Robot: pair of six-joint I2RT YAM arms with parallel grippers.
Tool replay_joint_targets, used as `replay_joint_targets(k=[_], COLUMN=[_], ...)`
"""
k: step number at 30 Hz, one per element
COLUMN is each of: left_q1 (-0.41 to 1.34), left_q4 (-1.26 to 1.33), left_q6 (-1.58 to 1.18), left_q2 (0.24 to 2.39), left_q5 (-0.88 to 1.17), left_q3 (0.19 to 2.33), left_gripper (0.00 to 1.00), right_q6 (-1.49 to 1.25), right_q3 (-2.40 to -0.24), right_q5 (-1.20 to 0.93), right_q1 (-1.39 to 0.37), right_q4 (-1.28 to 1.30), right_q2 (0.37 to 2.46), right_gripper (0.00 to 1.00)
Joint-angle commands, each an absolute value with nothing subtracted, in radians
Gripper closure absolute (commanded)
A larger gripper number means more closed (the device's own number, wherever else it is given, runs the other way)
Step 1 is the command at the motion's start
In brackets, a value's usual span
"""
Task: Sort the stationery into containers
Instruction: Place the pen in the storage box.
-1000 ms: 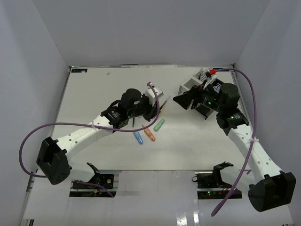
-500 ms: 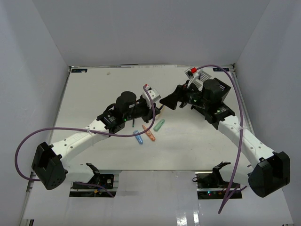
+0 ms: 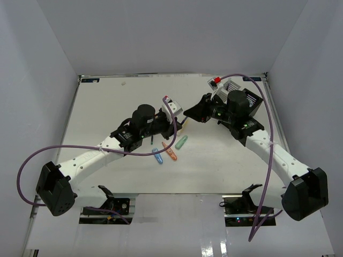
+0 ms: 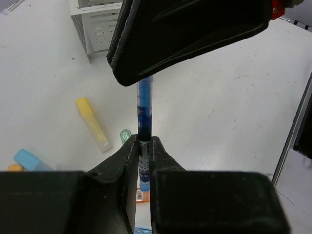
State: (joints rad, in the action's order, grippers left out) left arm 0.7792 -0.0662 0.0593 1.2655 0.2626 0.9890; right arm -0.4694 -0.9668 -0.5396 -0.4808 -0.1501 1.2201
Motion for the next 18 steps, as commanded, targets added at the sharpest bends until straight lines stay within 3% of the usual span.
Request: replay_joint_targets(k=[1, 2, 5, 6, 10, 14, 18], left_q1=[0.779, 0.781, 0.779, 0.779, 0.779, 0.779, 0.776], left_q4=[-0.037, -0.037, -0.057, -0.064, -0.121, -0.196, -0.32], left_q6=[0.055, 0.049, 0.032, 0.022, 0.005, -0.06, -0.116], left_q2=[1.224, 1.227, 1.238, 1.242, 1.258, 1.273, 1.322], left_q5=[0.249, 0.241, 0.189, 0.164, 0.092, -0.098, -0.348], left_q3=[0.979, 0.979, 0.988, 0.994, 1.017, 1.048, 1.089], left_gripper=[1.0, 1.0, 0.79, 0.62, 0.3, 0.11, 0.02], right_q6=[-0.454, -0.451, -0.434, -0.425, -0.373, -0.275, -0.204], right_q3=[-0.976, -0.976, -0.98, -0.989, -1.035, -1.153, -1.285], right_q5=[-0.519, -0.514, -0.473, -0.441, -0.33, -0.103, 0.114], right_q1=[-0.488, -0.488, -0.488, -0.488, -0.471, -0.428, -0.356], right_q4=[-0.183, -0.178, -0.157, -0.135, -0.074, 0.064, 0.123], right_q2=[1.227, 1.229, 1.23, 1.23, 1.232, 1.261, 1.328], right_gripper=[0.82, 0.85, 0.92, 0.92, 0.92, 0.92, 0.92])
